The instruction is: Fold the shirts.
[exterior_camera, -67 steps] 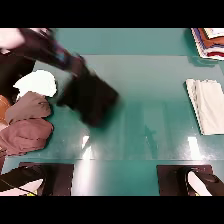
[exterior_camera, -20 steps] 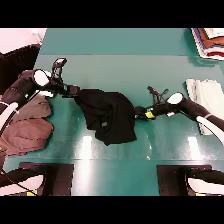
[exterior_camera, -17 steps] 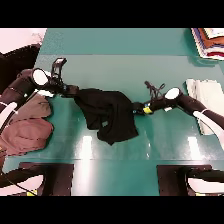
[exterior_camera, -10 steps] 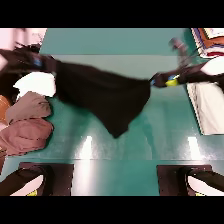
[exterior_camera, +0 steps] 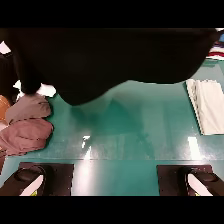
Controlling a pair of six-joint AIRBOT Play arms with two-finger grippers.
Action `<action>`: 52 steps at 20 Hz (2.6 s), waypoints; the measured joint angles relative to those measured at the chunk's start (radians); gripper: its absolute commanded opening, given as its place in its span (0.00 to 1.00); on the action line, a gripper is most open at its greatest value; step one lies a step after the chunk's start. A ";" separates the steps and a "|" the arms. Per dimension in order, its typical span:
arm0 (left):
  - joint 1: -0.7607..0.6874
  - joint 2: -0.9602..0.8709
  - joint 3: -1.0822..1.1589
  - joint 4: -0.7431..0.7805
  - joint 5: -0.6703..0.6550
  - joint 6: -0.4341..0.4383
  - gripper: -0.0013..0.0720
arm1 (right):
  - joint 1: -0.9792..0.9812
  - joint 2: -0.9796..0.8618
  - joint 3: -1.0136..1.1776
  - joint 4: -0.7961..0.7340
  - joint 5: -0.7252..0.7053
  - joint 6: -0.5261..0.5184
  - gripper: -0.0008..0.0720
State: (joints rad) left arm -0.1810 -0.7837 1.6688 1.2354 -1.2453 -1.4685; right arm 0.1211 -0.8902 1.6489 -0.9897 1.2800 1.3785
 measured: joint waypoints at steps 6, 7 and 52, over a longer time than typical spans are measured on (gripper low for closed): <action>-0.005 -0.057 -0.134 -0.016 -0.095 0.002 0.05 | -0.003 -0.155 0.080 -0.034 0.118 0.053 0.03; -0.012 -0.071 -0.194 -0.016 -0.105 0.003 0.05 | 0.013 -0.190 0.064 -0.052 0.132 0.060 0.03; 0.189 -0.690 -0.568 -0.087 0.168 0.167 0.65 | 0.155 -0.433 -0.240 -0.209 0.126 0.080 0.03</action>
State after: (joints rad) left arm 0.0078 -1.4734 1.1007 1.1488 -1.0775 -1.3018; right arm 0.2760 -1.3228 1.4086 -1.1988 1.4059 1.4586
